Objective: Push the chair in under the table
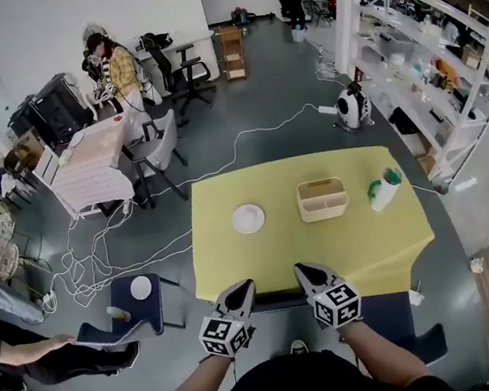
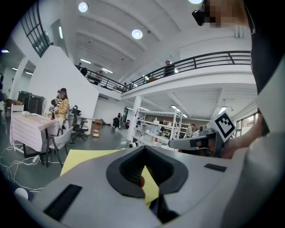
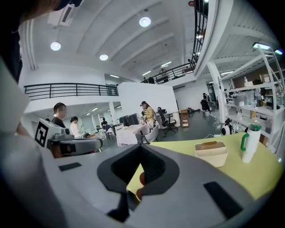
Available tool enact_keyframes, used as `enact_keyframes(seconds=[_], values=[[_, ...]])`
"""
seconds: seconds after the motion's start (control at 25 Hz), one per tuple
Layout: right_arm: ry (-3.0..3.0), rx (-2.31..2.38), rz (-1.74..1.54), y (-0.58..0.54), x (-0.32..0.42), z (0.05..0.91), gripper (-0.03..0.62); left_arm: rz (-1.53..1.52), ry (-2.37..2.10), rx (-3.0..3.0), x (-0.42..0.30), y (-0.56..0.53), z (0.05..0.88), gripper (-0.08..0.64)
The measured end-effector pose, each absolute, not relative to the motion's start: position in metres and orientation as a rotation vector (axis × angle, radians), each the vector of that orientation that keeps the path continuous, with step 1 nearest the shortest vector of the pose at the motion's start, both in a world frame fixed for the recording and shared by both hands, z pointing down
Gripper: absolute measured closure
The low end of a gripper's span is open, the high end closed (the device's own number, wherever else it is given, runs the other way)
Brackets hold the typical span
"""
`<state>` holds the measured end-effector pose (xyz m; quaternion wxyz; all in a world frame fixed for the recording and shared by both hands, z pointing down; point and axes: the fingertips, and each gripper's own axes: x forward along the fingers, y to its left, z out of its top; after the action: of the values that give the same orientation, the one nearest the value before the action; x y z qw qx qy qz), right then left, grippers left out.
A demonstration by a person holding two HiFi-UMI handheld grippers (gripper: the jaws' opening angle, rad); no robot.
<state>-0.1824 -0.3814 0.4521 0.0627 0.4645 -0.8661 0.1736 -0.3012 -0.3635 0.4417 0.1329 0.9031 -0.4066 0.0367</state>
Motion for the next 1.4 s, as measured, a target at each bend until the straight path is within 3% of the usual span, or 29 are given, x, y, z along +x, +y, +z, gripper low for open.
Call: enact_keyframes(seconds=[1.4], values=[[-2.649,1.331,0.529,-0.375,-0.177,0.428,0.578,-0.030,-1.345,2.523,-0.303,-0.350,0.428,0.552]])
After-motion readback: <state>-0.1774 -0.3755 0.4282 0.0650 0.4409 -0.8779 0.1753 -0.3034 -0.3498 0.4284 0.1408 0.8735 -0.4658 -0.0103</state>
